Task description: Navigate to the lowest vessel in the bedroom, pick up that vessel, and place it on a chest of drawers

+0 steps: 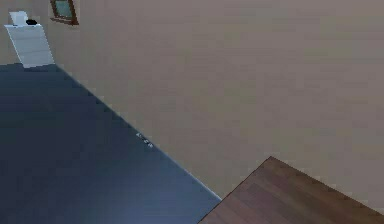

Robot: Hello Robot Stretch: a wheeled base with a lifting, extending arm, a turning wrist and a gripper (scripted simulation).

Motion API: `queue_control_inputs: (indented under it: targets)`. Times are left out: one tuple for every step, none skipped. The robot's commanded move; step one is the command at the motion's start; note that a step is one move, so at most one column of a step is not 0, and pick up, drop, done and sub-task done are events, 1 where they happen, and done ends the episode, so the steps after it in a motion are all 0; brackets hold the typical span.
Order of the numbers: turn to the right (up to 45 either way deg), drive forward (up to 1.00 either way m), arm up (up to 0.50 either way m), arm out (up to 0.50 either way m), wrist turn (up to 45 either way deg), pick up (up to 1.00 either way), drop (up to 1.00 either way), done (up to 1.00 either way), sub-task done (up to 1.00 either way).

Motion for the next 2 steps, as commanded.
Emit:
queue_control_inputs:
  targets:
    - [-9.0,0.00,0.00,0.00,0.0,0.00,0.00,0.00,0.00]
    - [0.0,0.00,0.50,0.00,0.0,0.00,0.00,0.00,0.00]
